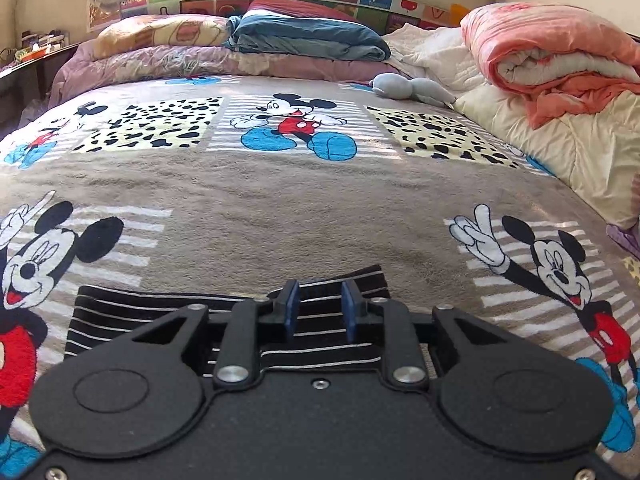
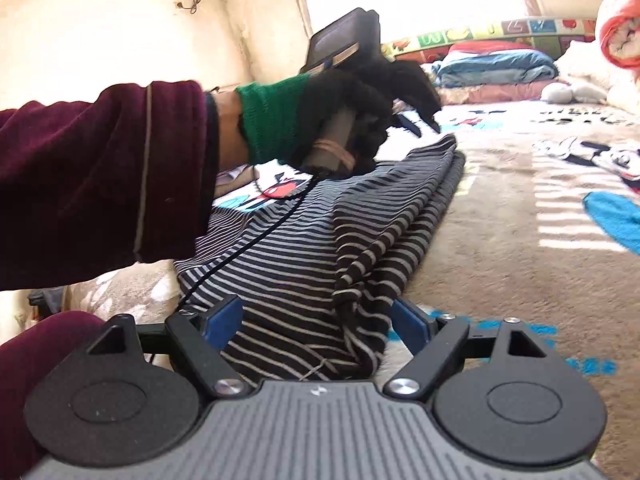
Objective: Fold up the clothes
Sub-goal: 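Lay the held edge over the garment and open the left gripper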
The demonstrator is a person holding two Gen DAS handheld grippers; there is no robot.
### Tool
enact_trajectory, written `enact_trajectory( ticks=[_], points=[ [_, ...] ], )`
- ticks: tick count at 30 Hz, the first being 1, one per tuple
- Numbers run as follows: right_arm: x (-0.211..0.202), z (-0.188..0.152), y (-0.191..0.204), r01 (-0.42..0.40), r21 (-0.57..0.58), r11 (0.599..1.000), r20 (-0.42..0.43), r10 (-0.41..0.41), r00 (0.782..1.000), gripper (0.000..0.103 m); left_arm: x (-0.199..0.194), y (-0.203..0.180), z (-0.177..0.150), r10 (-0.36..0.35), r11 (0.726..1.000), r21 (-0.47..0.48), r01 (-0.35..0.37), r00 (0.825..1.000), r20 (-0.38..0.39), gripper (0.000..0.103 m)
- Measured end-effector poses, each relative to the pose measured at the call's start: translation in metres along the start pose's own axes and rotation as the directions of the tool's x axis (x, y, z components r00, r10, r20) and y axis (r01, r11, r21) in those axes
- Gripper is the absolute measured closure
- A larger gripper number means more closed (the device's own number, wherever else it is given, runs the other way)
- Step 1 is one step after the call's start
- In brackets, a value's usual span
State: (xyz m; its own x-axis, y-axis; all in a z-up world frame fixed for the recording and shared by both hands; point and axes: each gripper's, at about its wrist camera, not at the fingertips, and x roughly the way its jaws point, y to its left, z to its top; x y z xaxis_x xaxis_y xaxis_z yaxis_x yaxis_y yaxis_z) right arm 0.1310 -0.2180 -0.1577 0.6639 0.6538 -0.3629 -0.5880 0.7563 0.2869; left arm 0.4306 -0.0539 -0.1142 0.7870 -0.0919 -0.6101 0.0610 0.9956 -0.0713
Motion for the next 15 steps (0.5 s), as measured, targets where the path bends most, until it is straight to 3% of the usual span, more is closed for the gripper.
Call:
enact_trajectory(
  ticks=[3, 8, 11, 15],
  points=[
    [0.001, 0.006, 0.012, 0.022, -0.073, 0.997, 0.075, -0.017, 0.997, 0.035, 0.001, -0.004, -0.004, -0.039, 0.998, 0.054, 0.039, 0.999, -0.003, 0.083],
    [0.023, 0.008, 0.030, -0.003, -0.188, 0.982, 0.049, 0.012, 0.999, 0.035, 0.011, -0.027, -0.007, -0.049, 0.986, 0.160, 0.050, 0.999, -0.010, 0.083],
    [0.039, 0.009, 0.027, 0.018, -0.160, 0.987, 0.013, -0.016, 1.000, 0.034, 0.027, -0.037, -0.007, -0.025, 0.977, 0.211, 0.031, 0.999, -0.032, 0.083],
    [0.050, 0.009, 0.016, 0.022, -0.072, 0.997, -0.051, -0.026, 0.998, 0.033, 0.050, -0.034, -0.007, 0.000, 0.977, 0.211, 0.016, 0.997, -0.074, 0.083]
  ],
)
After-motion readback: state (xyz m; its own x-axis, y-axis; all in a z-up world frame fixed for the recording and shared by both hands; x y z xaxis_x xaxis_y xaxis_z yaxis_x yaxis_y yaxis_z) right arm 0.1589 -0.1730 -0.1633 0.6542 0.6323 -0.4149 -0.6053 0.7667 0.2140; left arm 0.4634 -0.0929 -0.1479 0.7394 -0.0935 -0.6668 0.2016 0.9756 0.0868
